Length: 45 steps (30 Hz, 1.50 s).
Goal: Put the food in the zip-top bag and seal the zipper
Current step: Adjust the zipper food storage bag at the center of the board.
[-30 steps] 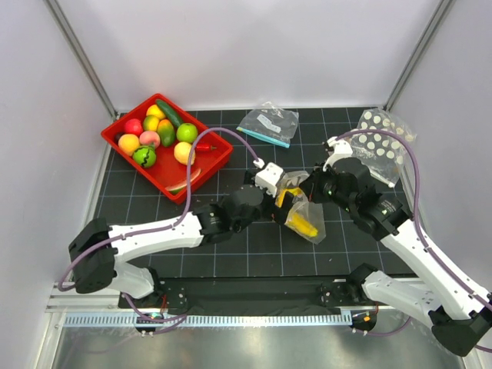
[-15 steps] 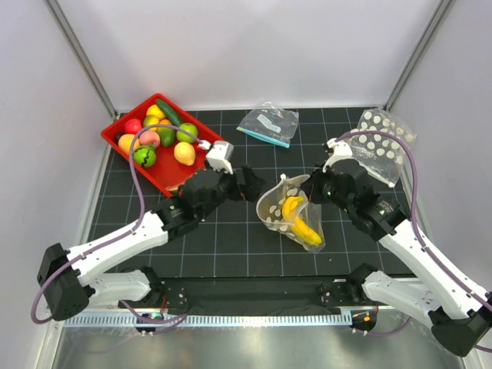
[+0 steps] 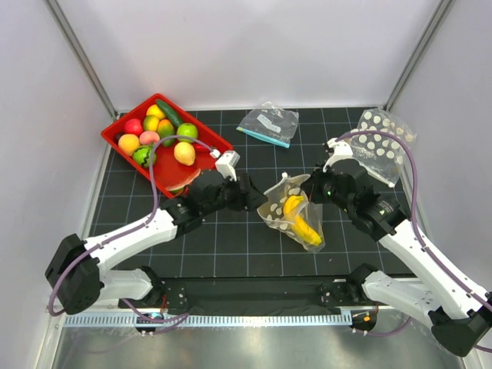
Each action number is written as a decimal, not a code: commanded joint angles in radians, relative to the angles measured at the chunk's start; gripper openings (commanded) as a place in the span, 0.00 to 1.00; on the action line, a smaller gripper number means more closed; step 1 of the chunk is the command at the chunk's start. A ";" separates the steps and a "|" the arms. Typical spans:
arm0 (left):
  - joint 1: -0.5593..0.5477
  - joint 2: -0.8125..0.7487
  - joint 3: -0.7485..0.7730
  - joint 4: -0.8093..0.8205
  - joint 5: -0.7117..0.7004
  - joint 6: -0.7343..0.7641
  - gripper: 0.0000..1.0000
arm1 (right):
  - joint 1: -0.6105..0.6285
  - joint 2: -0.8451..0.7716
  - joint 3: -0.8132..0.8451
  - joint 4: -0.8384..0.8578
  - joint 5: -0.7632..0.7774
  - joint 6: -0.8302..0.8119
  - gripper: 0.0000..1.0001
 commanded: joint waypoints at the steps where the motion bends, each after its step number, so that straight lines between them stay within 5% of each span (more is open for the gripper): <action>1: -0.003 0.048 -0.004 0.055 0.073 -0.038 0.68 | -0.002 -0.011 0.008 0.068 0.016 0.004 0.01; 6: -0.005 0.163 0.037 0.043 0.106 -0.077 0.42 | -0.002 -0.011 0.013 0.064 0.014 0.004 0.01; 7: -0.003 0.191 0.045 0.041 0.112 -0.077 0.34 | -0.001 -0.012 0.013 0.062 0.012 0.004 0.01; 8: -0.003 0.197 0.067 0.030 0.117 -0.063 0.11 | -0.002 -0.014 0.008 0.059 0.012 0.004 0.01; 10: -0.003 0.200 0.097 0.004 0.119 -0.046 0.00 | -0.001 -0.015 0.002 0.056 0.016 0.004 0.01; 20: -0.026 0.090 0.436 -0.365 -0.006 0.080 0.00 | -0.001 0.049 -0.024 -0.024 0.065 0.007 0.05; 31: -0.026 0.114 0.399 -0.387 -0.013 0.081 0.01 | -0.002 0.032 0.219 -0.143 0.066 -0.024 0.01; 37: -0.026 0.145 0.394 -0.349 0.010 0.087 0.04 | -0.002 0.060 0.192 -0.149 0.058 -0.033 0.01; 42: -0.025 0.170 0.330 -0.274 0.025 0.092 0.25 | -0.002 0.072 0.059 -0.065 0.022 -0.019 0.01; 45: -0.025 0.179 0.312 -0.263 -0.002 0.100 0.61 | -0.001 0.092 0.014 -0.022 -0.004 -0.015 0.01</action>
